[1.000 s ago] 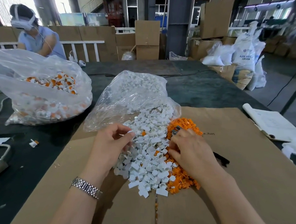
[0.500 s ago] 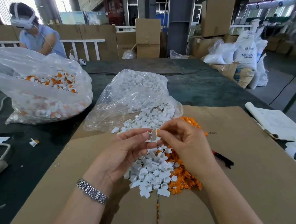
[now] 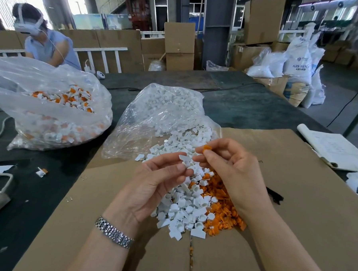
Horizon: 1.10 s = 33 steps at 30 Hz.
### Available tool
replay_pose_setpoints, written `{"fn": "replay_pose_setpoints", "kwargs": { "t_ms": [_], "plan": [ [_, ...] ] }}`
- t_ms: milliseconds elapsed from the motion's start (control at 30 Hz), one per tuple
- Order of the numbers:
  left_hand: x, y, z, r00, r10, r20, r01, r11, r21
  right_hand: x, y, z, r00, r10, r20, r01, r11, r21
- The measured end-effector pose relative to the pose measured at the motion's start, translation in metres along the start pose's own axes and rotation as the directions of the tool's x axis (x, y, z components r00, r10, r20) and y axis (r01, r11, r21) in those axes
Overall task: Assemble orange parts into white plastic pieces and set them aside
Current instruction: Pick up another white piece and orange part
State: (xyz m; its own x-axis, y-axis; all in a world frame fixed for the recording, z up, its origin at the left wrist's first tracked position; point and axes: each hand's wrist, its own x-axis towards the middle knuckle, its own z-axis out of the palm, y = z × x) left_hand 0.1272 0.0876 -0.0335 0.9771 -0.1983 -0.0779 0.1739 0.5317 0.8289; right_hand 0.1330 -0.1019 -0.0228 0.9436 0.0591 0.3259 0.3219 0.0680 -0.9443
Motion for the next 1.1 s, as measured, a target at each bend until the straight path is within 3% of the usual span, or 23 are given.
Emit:
{"fn": "replay_pose_setpoints", "kwargs": {
  "t_ms": [267, 400, 533, 667, 833, 1100],
  "plan": [
    [-0.001, -0.005, 0.002, 0.994, 0.111, 0.003, -0.111, 0.991, 0.077, -0.003, -0.002, 0.002, 0.997, 0.014, 0.079, -0.008, 0.997, -0.075],
    [-0.001, -0.007, 0.003, 0.978, 0.207, 0.008, -0.203, 0.947, 0.249, -0.004, -0.001, 0.008, 0.995, -0.008, 0.095, 0.027, 0.98, -0.196],
    [-0.002, -0.008, 0.002, 0.972, 0.234, -0.018, -0.209, 0.899, 0.385, -0.003, 0.001, 0.007, 0.998, -0.024, 0.058, 0.043, 0.939, -0.342],
    [-0.001, -0.007, 0.001, 0.976, 0.216, -0.018, -0.199, 0.927, 0.318, -0.003, 0.002, 0.008, 0.997, -0.033, 0.069, 0.059, 0.907, -0.417],
    [-0.005, -0.009, 0.004, 0.961, 0.273, -0.04, -0.22, 0.845, 0.487, -0.001, 0.007, 0.009, 0.998, 0.048, 0.039, -0.032, 0.936, -0.35],
    [-0.006, -0.011, 0.006, 0.948, 0.316, -0.032, -0.228, 0.748, 0.624, -0.003, 0.012, 0.013, 0.993, 0.114, -0.008, -0.11, 0.936, -0.335]
  ]
}}
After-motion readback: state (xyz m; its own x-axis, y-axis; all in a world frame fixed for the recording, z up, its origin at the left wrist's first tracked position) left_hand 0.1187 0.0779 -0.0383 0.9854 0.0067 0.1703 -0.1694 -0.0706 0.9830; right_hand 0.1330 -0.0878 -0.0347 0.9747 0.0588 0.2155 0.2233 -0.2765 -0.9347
